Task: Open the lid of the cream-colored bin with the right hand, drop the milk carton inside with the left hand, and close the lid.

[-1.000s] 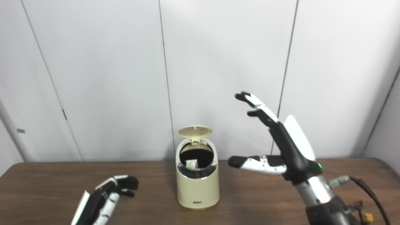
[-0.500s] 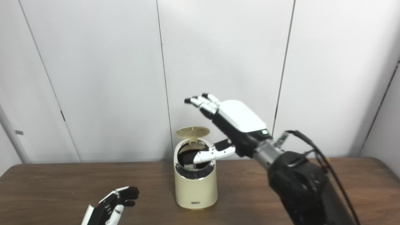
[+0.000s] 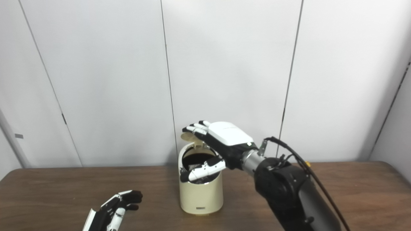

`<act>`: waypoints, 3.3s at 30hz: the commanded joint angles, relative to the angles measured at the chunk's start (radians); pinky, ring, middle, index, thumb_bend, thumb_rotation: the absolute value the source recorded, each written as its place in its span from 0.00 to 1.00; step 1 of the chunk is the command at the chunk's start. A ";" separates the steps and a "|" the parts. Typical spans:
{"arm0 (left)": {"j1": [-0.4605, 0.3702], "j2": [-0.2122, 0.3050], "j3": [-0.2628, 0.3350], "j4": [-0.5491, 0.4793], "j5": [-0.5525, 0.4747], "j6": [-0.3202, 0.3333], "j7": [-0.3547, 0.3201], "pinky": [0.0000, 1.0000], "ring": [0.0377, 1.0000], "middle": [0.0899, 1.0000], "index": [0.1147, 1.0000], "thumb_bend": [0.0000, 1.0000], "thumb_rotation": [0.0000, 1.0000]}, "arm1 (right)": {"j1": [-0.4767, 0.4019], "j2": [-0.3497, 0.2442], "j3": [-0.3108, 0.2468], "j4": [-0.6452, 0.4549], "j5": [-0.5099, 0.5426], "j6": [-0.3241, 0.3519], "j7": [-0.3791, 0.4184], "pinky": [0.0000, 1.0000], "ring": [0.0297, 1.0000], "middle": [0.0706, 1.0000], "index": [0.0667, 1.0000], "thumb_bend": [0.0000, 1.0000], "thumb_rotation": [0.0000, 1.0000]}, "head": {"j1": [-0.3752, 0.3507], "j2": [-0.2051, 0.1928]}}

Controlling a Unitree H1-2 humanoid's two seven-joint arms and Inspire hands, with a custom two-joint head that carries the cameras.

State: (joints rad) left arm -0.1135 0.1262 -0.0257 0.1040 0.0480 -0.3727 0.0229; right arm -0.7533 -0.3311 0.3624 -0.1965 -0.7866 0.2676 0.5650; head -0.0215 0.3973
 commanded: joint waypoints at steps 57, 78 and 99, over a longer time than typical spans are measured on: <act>0.089 -0.012 0.015 -0.133 -0.008 0.087 -0.056 0.68 0.70 0.68 0.67 0.20 0.73 | 0.167 0.046 -0.082 -0.182 -0.068 0.029 -0.050 0.87 0.83 0.71 0.72 0.76 0.76 | -0.007 0.101; 0.119 -0.026 0.018 -0.218 0.003 0.141 -0.061 0.65 0.69 0.67 0.65 0.21 0.70 | 0.237 0.035 -0.084 -0.149 -0.049 0.038 -0.035 0.90 0.87 0.77 0.76 0.74 0.71 | 0.010 0.145; 0.109 -0.037 0.011 -0.204 0.018 0.137 -0.059 0.65 0.70 0.67 0.66 0.19 0.70 | 0.251 0.028 -0.055 -0.046 -0.101 -0.020 -0.157 0.97 0.97 0.90 0.88 0.71 0.67 | 0.018 0.134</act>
State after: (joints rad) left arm 0.0195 0.0903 -0.0141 -0.0777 0.0544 -0.2131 -0.0436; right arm -0.4922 -0.2889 0.3085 -0.2602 -0.8604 0.2585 0.4199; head -0.0031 0.5308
